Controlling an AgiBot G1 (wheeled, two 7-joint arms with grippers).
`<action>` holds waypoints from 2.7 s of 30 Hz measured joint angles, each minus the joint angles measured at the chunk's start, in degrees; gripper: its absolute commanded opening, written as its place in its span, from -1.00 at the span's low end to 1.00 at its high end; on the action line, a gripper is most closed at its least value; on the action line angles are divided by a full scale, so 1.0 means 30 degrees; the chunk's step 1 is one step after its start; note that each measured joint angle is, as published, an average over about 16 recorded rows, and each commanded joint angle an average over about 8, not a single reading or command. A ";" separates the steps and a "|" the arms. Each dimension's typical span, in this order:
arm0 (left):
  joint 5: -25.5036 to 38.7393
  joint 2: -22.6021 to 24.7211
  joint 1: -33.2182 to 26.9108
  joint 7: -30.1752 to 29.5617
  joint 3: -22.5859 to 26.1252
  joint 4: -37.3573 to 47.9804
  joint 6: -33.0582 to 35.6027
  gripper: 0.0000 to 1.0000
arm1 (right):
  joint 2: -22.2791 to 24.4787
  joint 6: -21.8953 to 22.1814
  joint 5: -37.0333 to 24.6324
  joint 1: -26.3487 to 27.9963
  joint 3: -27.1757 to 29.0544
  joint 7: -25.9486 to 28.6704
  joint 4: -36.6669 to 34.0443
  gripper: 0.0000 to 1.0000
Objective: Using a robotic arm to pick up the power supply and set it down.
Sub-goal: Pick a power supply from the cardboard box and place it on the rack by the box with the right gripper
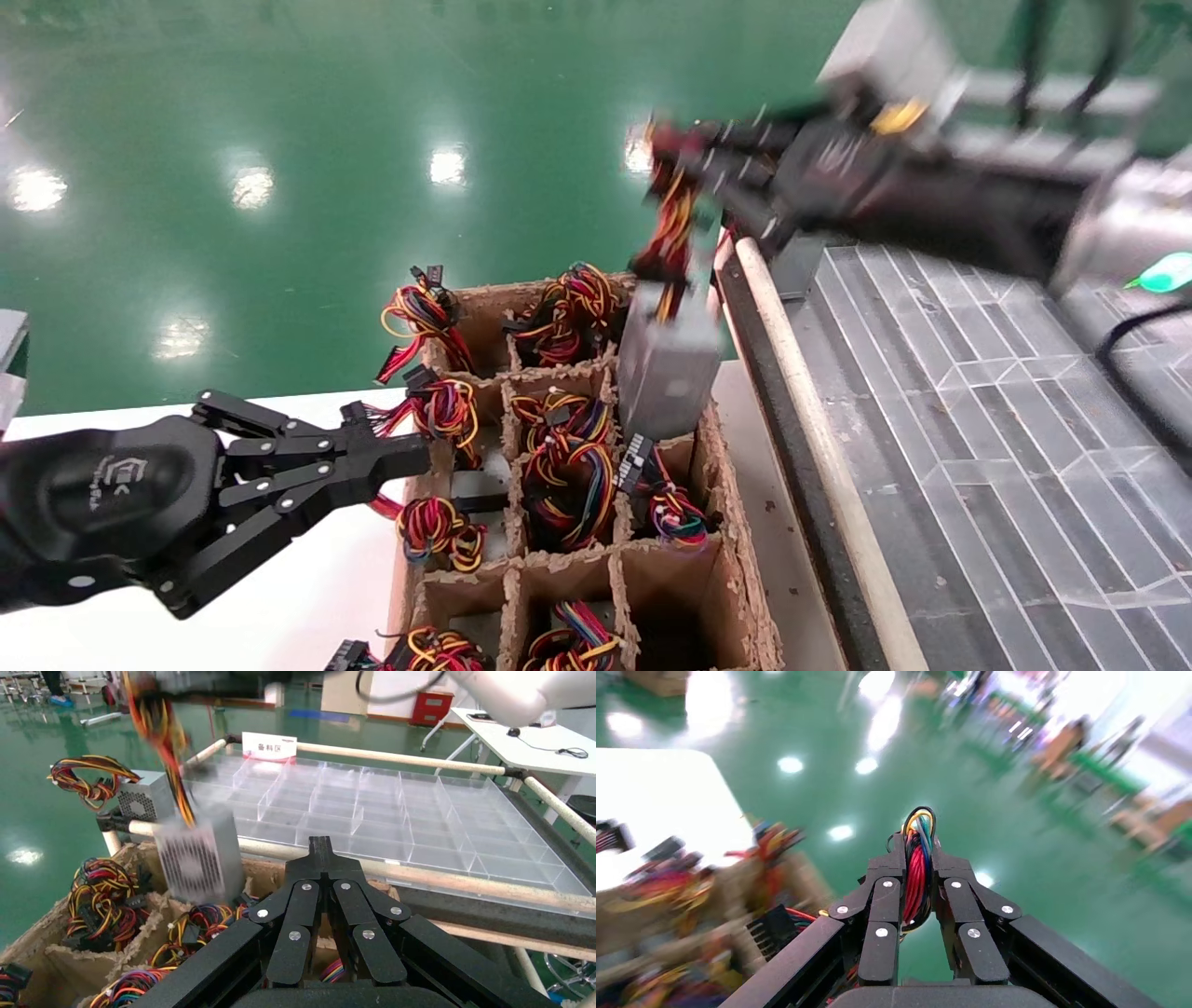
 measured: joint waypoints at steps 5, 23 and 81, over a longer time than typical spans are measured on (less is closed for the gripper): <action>0.0000 0.0000 0.0000 0.0000 0.0000 0.0000 0.0000 -1.00 | 0.0286 0.0293 -0.0554 0.1408 0.0376 -0.0549 0.0003 -1.00; 0.0000 0.0000 0.0000 0.0000 0.0000 0.0000 0.0000 -1.00 | 0.1140 0.0507 -0.2898 0.3585 0.0255 -0.2284 -0.3090 -1.00; 0.0000 0.0000 0.0000 0.0000 0.0000 0.0000 0.0000 -1.00 | -0.2407 0.1503 -0.4364 0.5235 -0.0836 -0.6376 -1.0864 -1.00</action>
